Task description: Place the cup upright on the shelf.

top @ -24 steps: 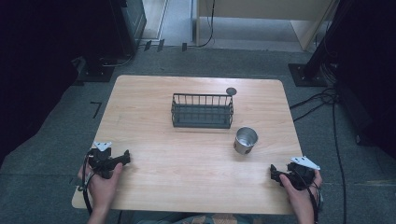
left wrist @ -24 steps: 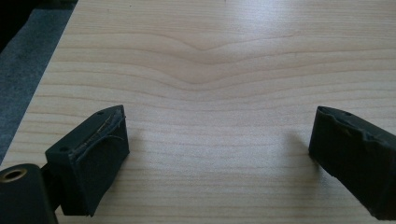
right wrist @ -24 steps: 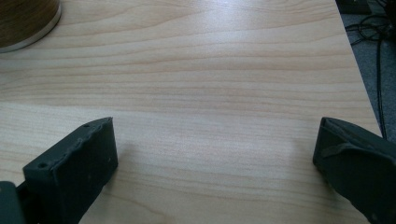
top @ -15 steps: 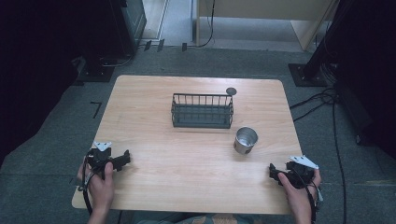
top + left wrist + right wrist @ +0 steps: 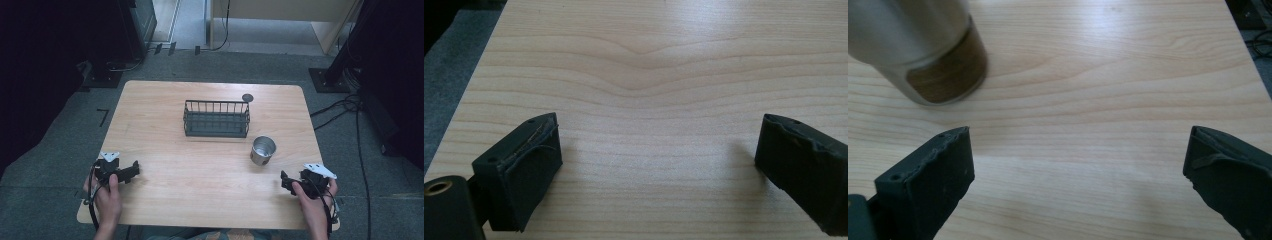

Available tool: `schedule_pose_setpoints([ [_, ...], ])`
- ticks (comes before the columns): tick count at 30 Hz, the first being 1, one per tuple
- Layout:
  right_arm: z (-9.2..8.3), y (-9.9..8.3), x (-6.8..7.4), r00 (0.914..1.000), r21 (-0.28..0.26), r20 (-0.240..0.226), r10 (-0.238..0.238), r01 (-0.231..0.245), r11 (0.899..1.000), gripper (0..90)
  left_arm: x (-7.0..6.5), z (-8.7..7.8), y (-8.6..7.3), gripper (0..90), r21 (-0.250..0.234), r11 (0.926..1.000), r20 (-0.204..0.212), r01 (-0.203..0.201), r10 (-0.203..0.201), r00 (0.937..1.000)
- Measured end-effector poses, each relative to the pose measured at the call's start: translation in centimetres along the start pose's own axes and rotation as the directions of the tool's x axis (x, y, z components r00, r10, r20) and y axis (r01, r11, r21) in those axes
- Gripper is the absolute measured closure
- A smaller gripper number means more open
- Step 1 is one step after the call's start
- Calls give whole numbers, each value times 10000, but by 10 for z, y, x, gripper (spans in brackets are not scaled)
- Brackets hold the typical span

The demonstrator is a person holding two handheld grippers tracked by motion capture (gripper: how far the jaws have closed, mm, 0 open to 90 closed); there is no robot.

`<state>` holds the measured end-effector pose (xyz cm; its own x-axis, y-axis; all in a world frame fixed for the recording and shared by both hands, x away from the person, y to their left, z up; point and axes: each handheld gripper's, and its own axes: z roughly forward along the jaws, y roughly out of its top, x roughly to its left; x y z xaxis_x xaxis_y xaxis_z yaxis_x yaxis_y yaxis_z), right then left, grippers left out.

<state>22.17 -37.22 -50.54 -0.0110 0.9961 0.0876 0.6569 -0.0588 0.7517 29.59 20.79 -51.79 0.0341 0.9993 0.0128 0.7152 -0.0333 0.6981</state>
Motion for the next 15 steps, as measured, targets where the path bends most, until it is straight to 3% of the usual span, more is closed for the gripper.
schedule_pose_setpoints([
  [15, 2, 15, 33, 9945, -167, -805, -674, 663, 9977, 0, 0, 0, 0, 49, 0, 10000, 3, 7, -7, 10000],
])
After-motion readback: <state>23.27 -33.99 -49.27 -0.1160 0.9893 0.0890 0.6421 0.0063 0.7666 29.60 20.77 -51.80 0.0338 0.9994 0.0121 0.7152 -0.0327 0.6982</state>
